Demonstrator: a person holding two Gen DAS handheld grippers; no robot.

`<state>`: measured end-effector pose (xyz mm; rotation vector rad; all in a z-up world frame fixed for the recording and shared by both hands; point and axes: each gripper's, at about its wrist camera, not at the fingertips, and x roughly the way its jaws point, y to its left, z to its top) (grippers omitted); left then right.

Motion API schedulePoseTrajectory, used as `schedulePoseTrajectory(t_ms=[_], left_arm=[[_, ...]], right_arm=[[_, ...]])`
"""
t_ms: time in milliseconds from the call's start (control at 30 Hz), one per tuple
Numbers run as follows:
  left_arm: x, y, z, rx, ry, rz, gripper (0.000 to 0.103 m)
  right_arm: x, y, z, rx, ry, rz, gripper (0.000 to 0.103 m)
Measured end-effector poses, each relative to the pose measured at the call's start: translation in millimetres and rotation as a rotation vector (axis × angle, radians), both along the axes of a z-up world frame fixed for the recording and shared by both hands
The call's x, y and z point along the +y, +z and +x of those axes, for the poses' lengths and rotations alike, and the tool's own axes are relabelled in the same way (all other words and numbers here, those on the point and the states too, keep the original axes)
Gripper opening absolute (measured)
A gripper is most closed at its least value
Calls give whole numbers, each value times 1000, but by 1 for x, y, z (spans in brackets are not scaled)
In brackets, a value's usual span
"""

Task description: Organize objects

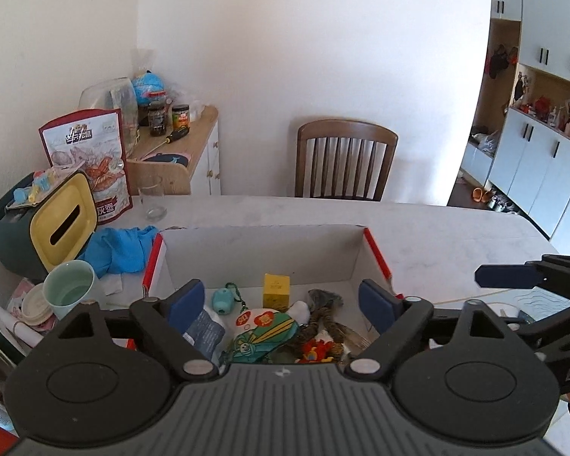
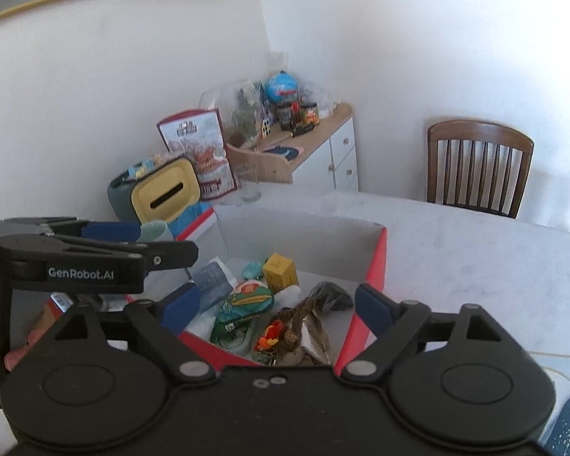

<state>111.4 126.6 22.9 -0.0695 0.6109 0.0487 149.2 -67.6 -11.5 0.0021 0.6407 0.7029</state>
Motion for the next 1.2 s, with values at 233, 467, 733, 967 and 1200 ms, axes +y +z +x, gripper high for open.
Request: schedulePoseTrajectory(t_ms=[233,467,733,967,1200], left_arm=[[-8,2,-10,-11,-7,1,101],[-16,3,-21,-29,-29,6,101],[-25,6,-34,-65,-30,16,101],[-27,3,-38,-59,-25,9,101],[-30,0,-42,-57,-15,25,101]], right_arm=[[-15,10,-14,-36,-16,37,102],[-30,12,-21,-35,-37,61,102],[-41,8,-31,-37,-46,54,102],[-47,6,-35,-36,-68,54,102],[-52,6,-37,-32,-87,56,102]])
